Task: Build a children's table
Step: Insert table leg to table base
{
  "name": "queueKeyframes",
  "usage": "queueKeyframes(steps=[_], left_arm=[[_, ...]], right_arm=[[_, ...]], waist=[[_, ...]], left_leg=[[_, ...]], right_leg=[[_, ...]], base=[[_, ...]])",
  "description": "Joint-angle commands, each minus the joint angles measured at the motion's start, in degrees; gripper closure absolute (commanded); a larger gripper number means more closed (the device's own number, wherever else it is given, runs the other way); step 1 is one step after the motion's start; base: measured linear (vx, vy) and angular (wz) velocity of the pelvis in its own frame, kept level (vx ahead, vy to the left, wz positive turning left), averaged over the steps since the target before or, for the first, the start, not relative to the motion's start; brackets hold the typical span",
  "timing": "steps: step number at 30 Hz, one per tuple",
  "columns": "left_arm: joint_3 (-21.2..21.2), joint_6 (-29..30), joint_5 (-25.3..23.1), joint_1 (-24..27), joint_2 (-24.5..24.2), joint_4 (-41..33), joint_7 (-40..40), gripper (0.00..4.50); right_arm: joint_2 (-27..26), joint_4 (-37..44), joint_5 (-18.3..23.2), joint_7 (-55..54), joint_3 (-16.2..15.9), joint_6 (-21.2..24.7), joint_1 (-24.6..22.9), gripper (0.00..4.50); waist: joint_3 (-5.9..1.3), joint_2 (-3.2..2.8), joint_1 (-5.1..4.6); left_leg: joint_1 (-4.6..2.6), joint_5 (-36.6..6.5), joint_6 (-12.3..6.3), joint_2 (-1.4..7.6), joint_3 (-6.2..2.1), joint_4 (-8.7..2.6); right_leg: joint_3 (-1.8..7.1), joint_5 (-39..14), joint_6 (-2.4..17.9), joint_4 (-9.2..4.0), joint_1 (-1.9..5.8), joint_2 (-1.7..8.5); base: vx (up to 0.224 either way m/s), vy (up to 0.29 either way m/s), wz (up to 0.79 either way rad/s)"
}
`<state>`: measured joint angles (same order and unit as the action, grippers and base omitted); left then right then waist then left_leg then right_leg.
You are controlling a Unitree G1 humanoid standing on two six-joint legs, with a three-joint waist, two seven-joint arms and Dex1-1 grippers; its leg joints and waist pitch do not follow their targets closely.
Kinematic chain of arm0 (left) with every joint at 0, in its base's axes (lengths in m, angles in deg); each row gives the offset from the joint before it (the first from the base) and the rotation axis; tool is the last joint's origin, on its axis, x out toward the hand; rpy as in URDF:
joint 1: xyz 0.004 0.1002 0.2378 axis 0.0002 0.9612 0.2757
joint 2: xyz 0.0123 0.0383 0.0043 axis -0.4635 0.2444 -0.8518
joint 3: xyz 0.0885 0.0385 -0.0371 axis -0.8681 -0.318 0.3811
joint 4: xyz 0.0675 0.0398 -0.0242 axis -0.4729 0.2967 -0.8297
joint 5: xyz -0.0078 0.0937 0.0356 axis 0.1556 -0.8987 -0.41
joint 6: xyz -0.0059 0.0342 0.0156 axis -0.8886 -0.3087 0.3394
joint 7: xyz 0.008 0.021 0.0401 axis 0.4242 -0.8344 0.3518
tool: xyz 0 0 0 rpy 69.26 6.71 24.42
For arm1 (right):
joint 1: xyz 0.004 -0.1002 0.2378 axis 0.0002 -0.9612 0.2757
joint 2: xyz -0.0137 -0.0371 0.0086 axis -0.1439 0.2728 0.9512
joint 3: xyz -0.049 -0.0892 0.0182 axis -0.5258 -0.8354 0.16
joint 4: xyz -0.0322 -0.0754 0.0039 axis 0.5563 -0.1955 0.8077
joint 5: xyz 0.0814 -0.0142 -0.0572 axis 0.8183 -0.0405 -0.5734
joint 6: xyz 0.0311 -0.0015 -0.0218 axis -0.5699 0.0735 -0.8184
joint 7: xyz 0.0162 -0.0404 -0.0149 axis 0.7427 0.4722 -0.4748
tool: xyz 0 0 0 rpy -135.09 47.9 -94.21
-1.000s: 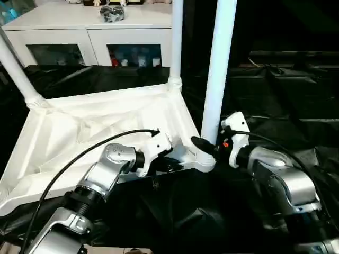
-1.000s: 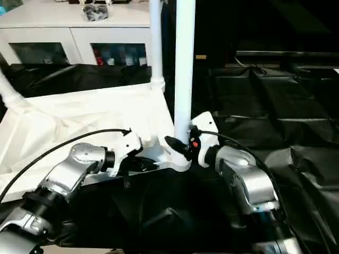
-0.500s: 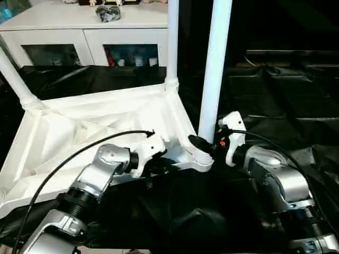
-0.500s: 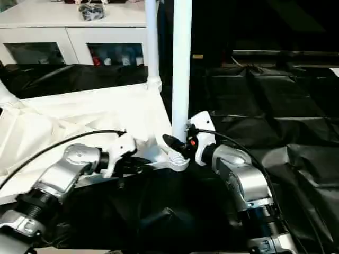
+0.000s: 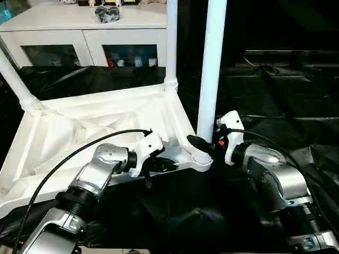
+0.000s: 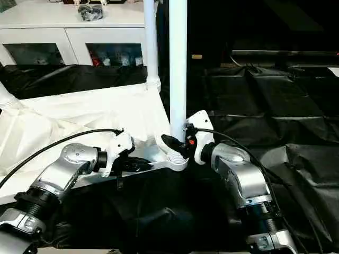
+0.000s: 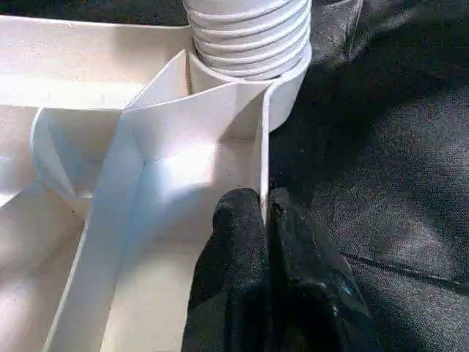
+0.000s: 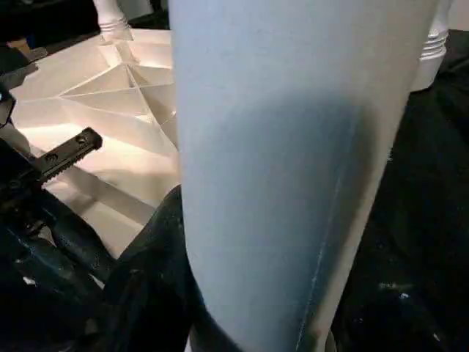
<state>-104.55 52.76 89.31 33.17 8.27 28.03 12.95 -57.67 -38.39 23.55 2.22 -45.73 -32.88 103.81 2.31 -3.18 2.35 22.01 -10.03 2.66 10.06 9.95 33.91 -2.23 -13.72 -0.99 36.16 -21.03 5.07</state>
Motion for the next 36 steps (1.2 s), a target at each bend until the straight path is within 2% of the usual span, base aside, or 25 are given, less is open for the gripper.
queueKeyframes(steps=[1,5,6,9,16,19,22,25,28,31,33,35,36], left_arm=[[-1.30,0.55,-0.66,1.91,-0.19,1.76,-0.33,4.50],[-0.49,1.16,0.02,1.90,0.15,1.04,0.08,4.50],[-0.35,1.13,0.08,1.92,0.17,1.05,0.16,4.50],[-0.08,1.07,0.11,1.88,0.18,1.08,0.40,4.50],[0.54,0.92,0.00,1.45,0.29,1.19,1.65,4.50],[0.97,0.56,-0.31,0.85,0.60,1.96,2.91,4.50],[1.06,0.39,-0.37,0.54,0.77,2.36,3.29,4.50],[1.14,0.12,-0.41,0.34,0.88,2.73,3.63,4.50],[1.31,-0.28,-0.60,-0.06,1.02,3.38,4.14,4.50],[1.26,-0.51,-0.77,-0.50,1.09,3.86,4.01,4.50],[1.24,-0.58,-0.81,-0.58,1.11,3.95,3.98,4.50],[0.95,-0.99,-1.26,-0.75,1.16,4.30,3.98,4.50],[0.90,-1.01,-1.29,-0.70,1.16,4.25,3.97,4.50]], right_arm=[[-0.67,-0.84,1.25,0.73,0.55,-0.46,0.18,2.59],[-1.68,-2.10,4.15,1.25,4.08,-1.77,-1.04,2.59],[-1.89,-2.37,4.57,1.35,4.66,-2.04,-1.40,2.59],[-2.28,-3.47,4.97,1.80,5.62,-3.69,-2.72,2.60],[-3.71,-7.20,5.00,1.85,7.72,-8.89,-5.78,2.60],[-4.45,-9.52,4.02,1.62,8.35,-14.05,-8.42,2.60],[-4.92,-10.49,3.91,1.46,9.00,-16.83,-9.89,2.60],[-4.81,-10.55,3.38,1.81,8.78,-18.89,-11.14,2.60],[-4.48,-10.11,2.86,2.07,8.29,-20.97,-12.84,2.60],[-3.51,-8.32,0.62,2.27,5.85,-21.79,-13.72,2.60],[-3.28,-8.07,0.05,2.24,5.25,-21.96,-13.70,2.60],[-1.99,-6.65,-2.39,2.98,1.99,-21.42,-13.25,2.60],[-1.88,-6.47,-2.62,3.10,1.55,-21.24,-13.14,2.60]], waist=[[-2.81,1.19,0.32],[-2.89,1.18,0.31],[-2.91,1.02,0.36],[-2.89,0.96,0.40],[-2.75,0.79,0.46],[-2.71,0.64,0.56],[-2.51,0.60,0.52],[-2.54,0.57,0.67],[-2.67,0.58,0.82],[-2.69,0.49,0.92],[-2.68,0.49,0.99],[-2.48,0.77,1.01],[-2.46,0.67,0.99]], left_leg=[[-0.87,-12.83,-1.37,2.62,-0.75,-4.35],[-0.83,-12.76,-1.41,2.70,-0.75,-4.36],[-0.85,-12.58,-1.47,2.70,-0.77,-4.36],[-0.79,-12.47,-1.65,2.68,-0.77,-4.41],[-0.90,-15.13,-0.84,2.77,-0.87,-4.72],[-0.93,-16.00,-0.63,2.82,-0.89,-4.81],[-0.95,-17.49,-0.55,2.77,-0.94,-5.00],[-0.97,-18.12,-0.47,2.87,-1.03,-5.12],[-0.93,-17.28,-0.87,2.88,-1.01,-5.16],[-0.79,-15.91,-1.61,2.80,-0.95,-5.14],[-0.78,-15.89,-1.69,2.76,-0.90,-5.09],[-0.77,-16.95,-1.41,2.76,-0.96,-5.24],[-0.81,-17.25,-1.23,2.76,-0.98,-5.25]], right_leg=[[2.09,-9.70,13.26,-5.16,1.36,3.23],[2.15,-8.83,13.38,-5.12,1.33,3.27],[2.12,-8.53,13.46,-5.10,1.31,3.27],[2.03,-7.80,13.66,-5.09,1.30,3.21],[2.06,-11.09,13.13,-5.47,1.12,3.28],[2.12,-11.86,12.84,-5.65,1.03,3.40],[2.13,-13.90,12.43,-5.94,0.87,3.36],[2.18,-15.23,11.81,-6.06,0.82,3.45],[2.17,-13.34,11.66,-6.03,0.89,3.38],[2.08,-11.33,11.90,-5.94,1.01,3.28],[2.11,-12.06,11.74,-6.04,1.01,3.36],[2.08,-15.57,10.84,-6.34,0.93,3.40],[2.09,-16.36,10.64,-6.40,0.88,3.40]], base=[[0.000,0.000,0.00],[0.000,0.000,0.00],[0.000,0.000,0.00],[0.000,0.000,0.00],[0.000,0.000,0.00],[0.000,0.000,0.00],[0.000,0.000,0.00],[0.000,0.000,0.00],[0.000,0.000,0.00],[0.000,0.000,0.00],[0.000,0.000,0.00],[0.000,0.000,0.00],[0.000,0.000,0.00]])
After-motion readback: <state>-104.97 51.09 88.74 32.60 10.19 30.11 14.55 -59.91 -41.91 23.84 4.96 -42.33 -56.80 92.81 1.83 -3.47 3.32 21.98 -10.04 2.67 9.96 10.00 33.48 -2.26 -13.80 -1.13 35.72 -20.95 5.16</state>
